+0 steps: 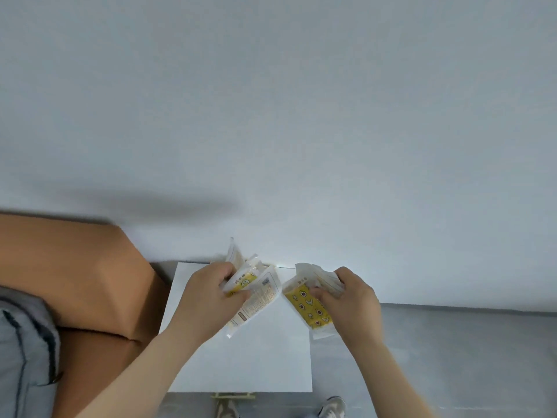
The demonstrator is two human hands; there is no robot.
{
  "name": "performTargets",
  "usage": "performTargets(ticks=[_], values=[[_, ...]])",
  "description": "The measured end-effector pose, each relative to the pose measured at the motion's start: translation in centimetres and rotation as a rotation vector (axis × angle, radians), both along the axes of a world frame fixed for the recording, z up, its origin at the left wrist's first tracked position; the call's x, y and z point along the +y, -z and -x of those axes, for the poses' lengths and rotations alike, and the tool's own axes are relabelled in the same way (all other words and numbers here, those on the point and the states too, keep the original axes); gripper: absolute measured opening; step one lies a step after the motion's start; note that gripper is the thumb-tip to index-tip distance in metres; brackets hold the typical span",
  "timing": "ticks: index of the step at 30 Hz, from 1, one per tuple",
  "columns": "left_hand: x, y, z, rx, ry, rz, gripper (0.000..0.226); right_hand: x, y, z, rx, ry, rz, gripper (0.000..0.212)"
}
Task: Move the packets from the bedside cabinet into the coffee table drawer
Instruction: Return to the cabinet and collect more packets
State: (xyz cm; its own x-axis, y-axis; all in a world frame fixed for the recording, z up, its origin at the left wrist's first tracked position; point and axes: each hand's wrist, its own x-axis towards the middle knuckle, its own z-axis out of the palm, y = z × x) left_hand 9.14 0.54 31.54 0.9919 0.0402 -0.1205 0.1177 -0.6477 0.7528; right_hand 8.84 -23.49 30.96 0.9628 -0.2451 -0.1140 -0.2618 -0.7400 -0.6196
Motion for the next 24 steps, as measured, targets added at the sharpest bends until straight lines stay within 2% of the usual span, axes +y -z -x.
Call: performTargets(ticks=[7,14,24], values=[[-10.0,-7.4,-1.1,-0.187,0.24,-0.052,0.02,-9.3,-6.6,4.0,-0.183,0.216,-0.013,0.032],[-25.0,-12.9,1.7,-0.303,0.428,0.054,0.024,-22.8,-12.4,12.0,-0.325,0.454,-0.014,0.034],[-46.9,-20.0,7.9,-0.396,0.715,0.254,0.025,-40.5,-20.6,24.8,-0.569,0.773,0.125,0.041]])
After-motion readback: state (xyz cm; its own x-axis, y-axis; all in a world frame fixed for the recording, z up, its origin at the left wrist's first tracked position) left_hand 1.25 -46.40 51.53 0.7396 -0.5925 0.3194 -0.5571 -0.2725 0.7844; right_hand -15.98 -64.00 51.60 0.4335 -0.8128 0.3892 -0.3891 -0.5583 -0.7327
